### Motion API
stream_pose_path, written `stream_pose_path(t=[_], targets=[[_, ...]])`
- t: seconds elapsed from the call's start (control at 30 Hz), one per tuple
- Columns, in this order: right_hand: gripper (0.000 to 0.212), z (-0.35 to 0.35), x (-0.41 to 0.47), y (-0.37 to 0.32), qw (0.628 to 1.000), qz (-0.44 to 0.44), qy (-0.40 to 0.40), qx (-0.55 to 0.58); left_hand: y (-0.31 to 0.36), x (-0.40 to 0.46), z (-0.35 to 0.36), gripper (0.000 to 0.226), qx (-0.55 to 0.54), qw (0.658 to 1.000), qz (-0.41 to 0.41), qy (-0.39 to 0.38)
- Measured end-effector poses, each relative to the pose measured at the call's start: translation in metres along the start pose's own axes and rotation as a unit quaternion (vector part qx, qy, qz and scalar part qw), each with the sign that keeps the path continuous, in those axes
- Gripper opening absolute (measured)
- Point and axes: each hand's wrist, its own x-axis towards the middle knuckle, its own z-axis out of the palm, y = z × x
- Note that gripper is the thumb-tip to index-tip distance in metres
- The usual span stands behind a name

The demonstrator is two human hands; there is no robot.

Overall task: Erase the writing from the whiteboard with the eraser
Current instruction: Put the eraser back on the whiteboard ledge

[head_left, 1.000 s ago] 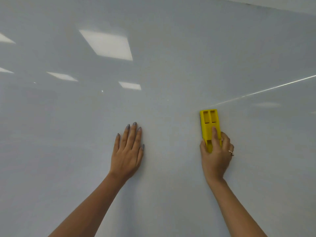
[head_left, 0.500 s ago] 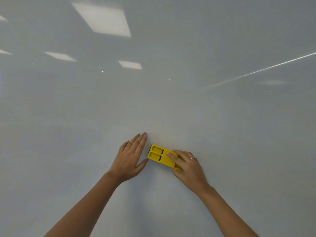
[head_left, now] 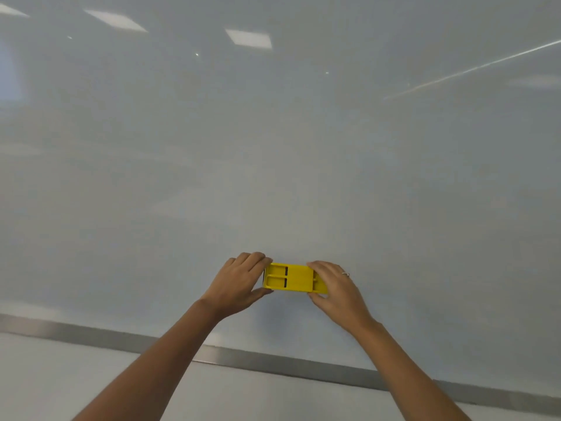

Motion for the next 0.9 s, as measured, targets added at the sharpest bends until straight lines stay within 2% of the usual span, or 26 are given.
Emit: stream_pose_path(t=[0.37,0.7,0.9], targets=[[0.053,0.073,-0.061,0.014,0.992,0.105,-0.058,0.043,0.016,-0.057,0.068,0.056,-0.07,0.992,-0.074,-0.079],[0.05,0.14,-0.092,0.029,0.978,0.161,-0.119,0.063,0.006,-0.097,0.139,0.06,-0.127,0.963,-0.152,-0.184],[0.056,0.182,-0.102,0.04,0.965,0.194,-0.161,0.071,-0.001,-0.117,0.183,0.064,-0.094,0.939,-0.194,-0.267]])
